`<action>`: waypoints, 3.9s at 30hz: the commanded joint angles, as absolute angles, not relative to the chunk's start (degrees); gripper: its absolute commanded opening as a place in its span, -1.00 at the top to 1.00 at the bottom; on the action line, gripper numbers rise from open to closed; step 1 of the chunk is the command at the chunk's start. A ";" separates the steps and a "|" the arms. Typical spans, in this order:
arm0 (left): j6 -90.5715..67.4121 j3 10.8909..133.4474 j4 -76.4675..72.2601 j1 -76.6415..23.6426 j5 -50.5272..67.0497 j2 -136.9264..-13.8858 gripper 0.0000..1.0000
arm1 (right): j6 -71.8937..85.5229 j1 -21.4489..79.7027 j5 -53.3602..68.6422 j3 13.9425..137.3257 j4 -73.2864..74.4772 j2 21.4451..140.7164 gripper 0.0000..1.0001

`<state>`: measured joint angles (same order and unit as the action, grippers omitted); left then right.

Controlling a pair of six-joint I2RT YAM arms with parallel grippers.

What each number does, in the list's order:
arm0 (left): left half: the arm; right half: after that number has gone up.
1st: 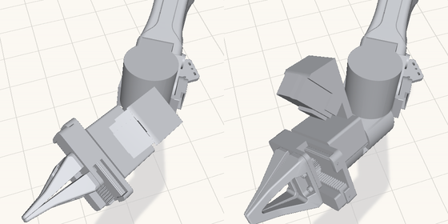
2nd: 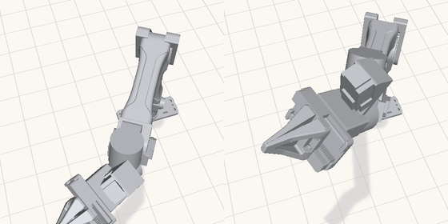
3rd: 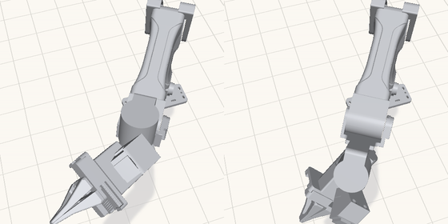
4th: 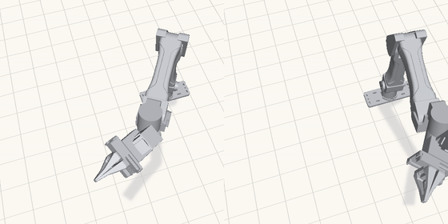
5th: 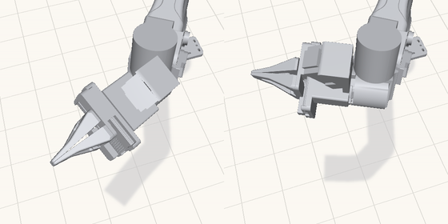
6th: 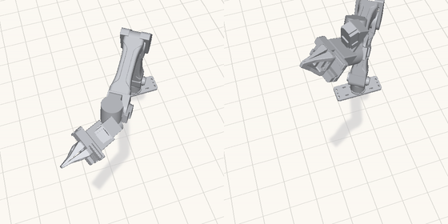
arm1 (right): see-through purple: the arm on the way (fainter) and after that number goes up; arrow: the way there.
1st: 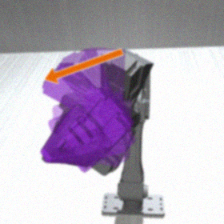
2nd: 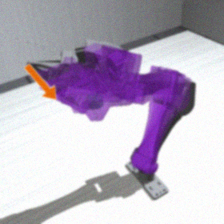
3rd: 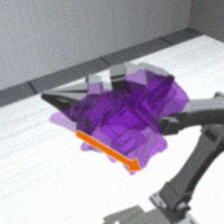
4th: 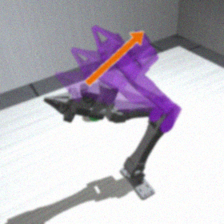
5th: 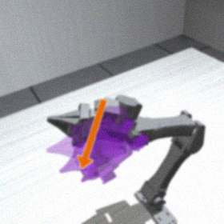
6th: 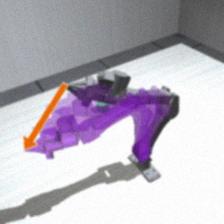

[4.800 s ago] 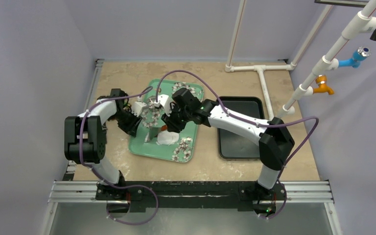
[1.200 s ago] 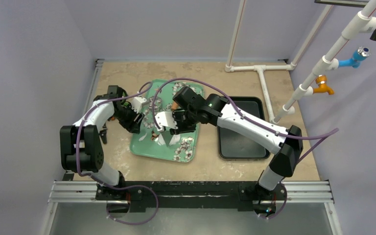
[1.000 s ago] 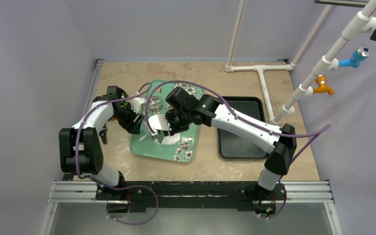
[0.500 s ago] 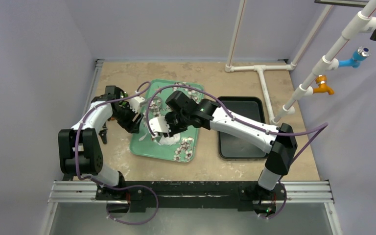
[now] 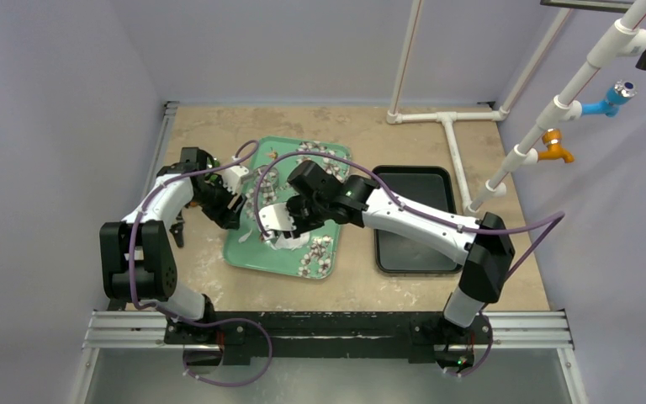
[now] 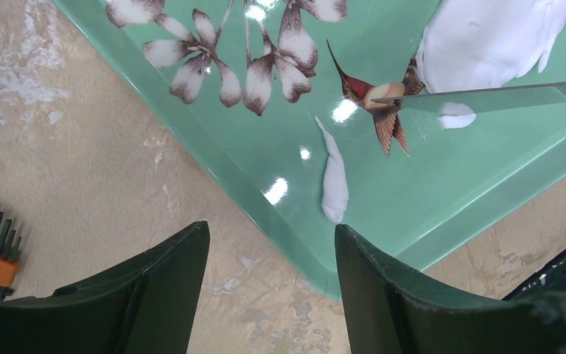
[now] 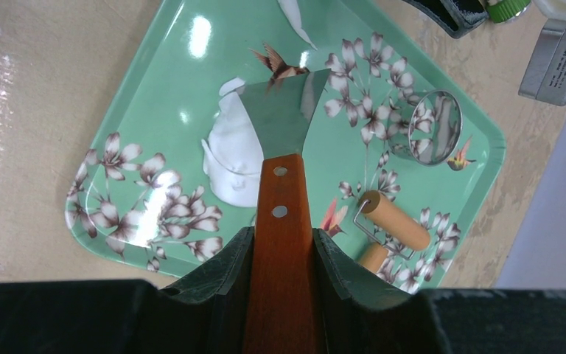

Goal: Roll out the dumpling wrappers from the dough
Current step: Remove the dumpling wrapper from the work surface.

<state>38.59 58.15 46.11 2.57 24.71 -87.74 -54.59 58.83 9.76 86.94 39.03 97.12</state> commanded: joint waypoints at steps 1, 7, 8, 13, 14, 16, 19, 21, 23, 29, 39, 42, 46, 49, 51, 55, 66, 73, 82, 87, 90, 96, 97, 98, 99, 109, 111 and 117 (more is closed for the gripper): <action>39.35 57.97 45.77 3.02 26.37 -87.51 -0.26 | -53.37 59.35 10.63 86.03 38.34 94.49 1.00; 39.46 57.93 45.69 3.07 26.36 -87.43 -0.27 | -51.43 60.77 10.87 83.55 38.97 92.52 1.00; 39.46 57.98 45.66 3.01 26.44 -87.44 -0.27 | -50.97 61.00 11.49 83.08 38.57 92.13 1.00; 39.55 58.03 45.88 3.02 26.61 -87.50 -0.27 | -49.19 62.01 12.22 80.72 35.81 90.08 1.00; 39.61 58.05 45.83 3.04 26.63 -87.57 -0.27 | -48.79 62.14 11.76 80.12 34.89 89.63 1.00; 39.63 58.14 45.95 3.00 26.66 -87.64 -0.27 | -48.04 62.31 10.73 79.17 33.26 89.58 1.00; 39.64 58.11 46.14 3.01 26.81 -87.57 -0.27 | -45.72 62.45 8.04 80.42 33.79 90.76 1.00; 39.63 58.01 46.05 3.01 26.72 -87.38 -0.27 | -42.20 62.33 9.65 83.56 36.03 91.19 1.00; 39.64 58.01 46.04 3.05 26.70 -87.40 -0.27 | -40.27 61.63 12.27 86.27 40.14 91.40 1.00; 39.73 58.02 46.09 3.01 26.93 -87.46 -0.27 | -34.70 57.54 15.67 92.55 50.48 93.48 1.00; 39.90 57.92 46.20 3.04 27.16 -87.53 -0.27 | -40.71 57.31 14.01 101.39 54.47 99.81 1.00; 39.89 58.00 46.28 3.03 27.10 -87.47 -0.27 | -41.29 57.31 13.38 101.73 55.74 101.17 1.00; 39.98 57.92 46.32 2.99 27.16 -87.39 -0.27 | -41.42 57.29 13.52 101.82 55.56 101.79 1.00; 40.00 57.92 46.38 2.99 27.16 -87.23 -0.27 | -41.49 57.35 13.21 102.35 55.74 102.58 1.00; 39.97 57.83 46.41 3.07 27.15 -87.02 -0.27 | -41.78 57.30 13.74 102.33 55.34 103.01 1.00; 39.98 57.75 46.28 3.01 27.03 -86.89 -0.28 | -42.09 57.27 13.48 102.59 55.04 104.20 1.00; 40.07 57.62 46.13 3.00 26.98 -86.85 -0.28 | -42.28 57.24 13.58 105.20 54.58 107.37 1.00; 40.17 57.66 46.08 3.07 27.22 -87.00 -0.28 | -41.92 57.26 10.46 104.45 54.71 105.66 1.00; 40.20 57.70 46.16 3.04 27.27 -86.92 -0.28 | -42.01 56.94 8.55 101.85 55.30 102.51 1.00; 40.16 57.72 46.25 3.02 27.33 -87.01 -0.28 | -41.66 56.69 7.23 101.83 53.92 102.54 1.00; 40.17 57.66 46.31 3.04 27.31 -87.01 -0.28 | -41.76 56.69 6.72 102.09 54.07 102.59 1.00; 40.16 57.77 46.31 3.06 27.32 -87.12 -0.28 | -41.73 56.71 8.94 101.65 52.51 102.92 1.00; 40.21 57.76 46.25 3.00 27.33 -87.23 -0.28 | -41.90 56.71 9.57 101.68 52.48 103.18 1.00; 40.17 57.75 46.32 3.02 27.31 -87.20 -0.28 | -41.99 56.70 9.92 101.81 52.32 103.40 1.00; 40.17 57.79 46.35 3.03 27.31 -87.16 -0.28 | -42.05 56.69 10.26 101.97 52.22 103.58 1.00; 40.32 57.77 46.41 3.00 27.34 -87.27 -0.28 | -42.39 56.70 11.07 101.78 51.17 105.04 1.00; 40.34 57.77 46.34 2.99 27.33 -87.27 -0.28 | -42.28 56.73 10.87 101.41 50.67 105.28 1.00; 40.34 57.66 46.37 3.03 27.40 -87.18 -0.28 | -41.77 56.69 11.16 100.06 48.60 104.94 1.00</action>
